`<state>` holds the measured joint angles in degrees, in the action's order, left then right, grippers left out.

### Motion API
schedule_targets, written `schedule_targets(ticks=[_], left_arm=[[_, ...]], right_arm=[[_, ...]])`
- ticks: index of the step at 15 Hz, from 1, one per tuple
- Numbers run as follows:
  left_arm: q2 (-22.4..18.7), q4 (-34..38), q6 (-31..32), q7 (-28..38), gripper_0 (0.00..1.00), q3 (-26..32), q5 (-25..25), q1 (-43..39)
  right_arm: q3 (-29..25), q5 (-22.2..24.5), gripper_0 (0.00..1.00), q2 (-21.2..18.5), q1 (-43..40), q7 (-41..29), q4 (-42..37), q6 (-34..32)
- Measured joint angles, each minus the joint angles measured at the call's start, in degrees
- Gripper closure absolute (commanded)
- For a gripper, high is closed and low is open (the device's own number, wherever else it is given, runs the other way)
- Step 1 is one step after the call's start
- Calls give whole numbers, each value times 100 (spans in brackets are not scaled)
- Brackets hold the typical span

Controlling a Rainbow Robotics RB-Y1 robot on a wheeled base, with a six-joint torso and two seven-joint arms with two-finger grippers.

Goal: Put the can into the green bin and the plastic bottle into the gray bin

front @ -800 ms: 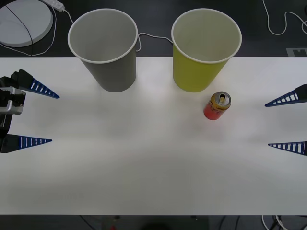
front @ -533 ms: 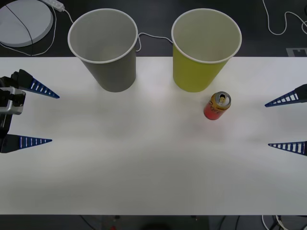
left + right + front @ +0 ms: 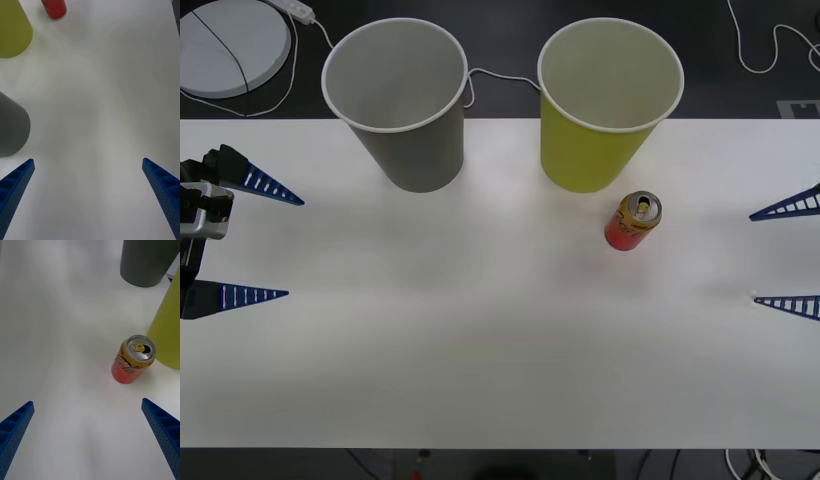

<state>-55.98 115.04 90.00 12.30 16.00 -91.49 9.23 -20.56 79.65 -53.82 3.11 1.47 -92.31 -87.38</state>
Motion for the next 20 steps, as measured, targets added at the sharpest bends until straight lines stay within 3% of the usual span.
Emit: schedule_targets(ticks=[4,12,20], left_arm=[[0,0,0,0,0,0,0,0],[0,0,0,0,0,0,0,0],[0,0,0,0,0,0,0,0]], right_arm=[[6,-476,0,136,5,247,817,208],[3,-1265,0,855,35,722,2198,525],[135,-1508,0,1483,458,1713,3451,798]])
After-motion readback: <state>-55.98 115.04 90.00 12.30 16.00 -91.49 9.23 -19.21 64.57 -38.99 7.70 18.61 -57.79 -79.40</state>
